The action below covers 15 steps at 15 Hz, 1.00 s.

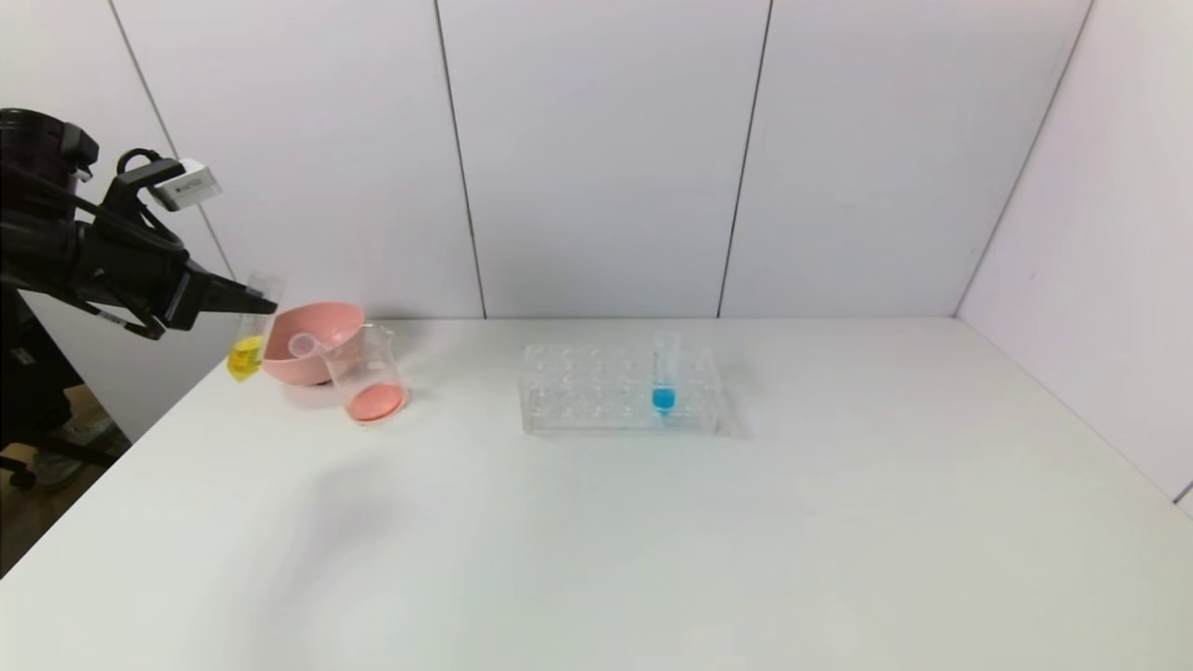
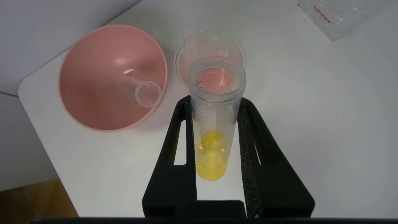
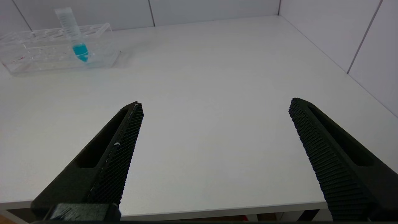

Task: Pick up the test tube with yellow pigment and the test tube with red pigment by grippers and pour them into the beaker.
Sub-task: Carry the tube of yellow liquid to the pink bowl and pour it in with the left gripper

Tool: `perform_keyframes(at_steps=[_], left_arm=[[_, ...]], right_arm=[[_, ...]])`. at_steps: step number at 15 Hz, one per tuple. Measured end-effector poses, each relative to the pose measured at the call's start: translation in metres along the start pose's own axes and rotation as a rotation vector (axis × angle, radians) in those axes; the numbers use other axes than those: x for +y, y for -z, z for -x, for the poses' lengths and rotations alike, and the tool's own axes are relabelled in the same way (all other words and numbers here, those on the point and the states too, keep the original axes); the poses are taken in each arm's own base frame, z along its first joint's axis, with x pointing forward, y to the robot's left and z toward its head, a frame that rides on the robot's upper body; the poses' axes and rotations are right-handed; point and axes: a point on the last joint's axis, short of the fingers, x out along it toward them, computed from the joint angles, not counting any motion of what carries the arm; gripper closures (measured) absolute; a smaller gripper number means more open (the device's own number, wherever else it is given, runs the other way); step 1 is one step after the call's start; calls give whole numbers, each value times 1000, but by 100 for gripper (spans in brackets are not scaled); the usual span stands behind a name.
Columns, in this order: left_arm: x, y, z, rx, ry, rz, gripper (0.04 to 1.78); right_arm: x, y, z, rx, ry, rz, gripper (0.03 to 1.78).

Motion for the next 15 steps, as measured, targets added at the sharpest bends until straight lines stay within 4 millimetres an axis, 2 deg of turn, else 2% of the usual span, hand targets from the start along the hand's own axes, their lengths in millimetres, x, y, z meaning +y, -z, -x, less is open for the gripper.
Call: perform_keyframes(at_steps=[3,15], left_arm=[[0,-10,-3,109,-2,-17,140],[-14,-21,-57,357,-125,-266,140]], right_arm=[[0,0,0,0,0,0,10],[0,0,0,0,0,0,10]])
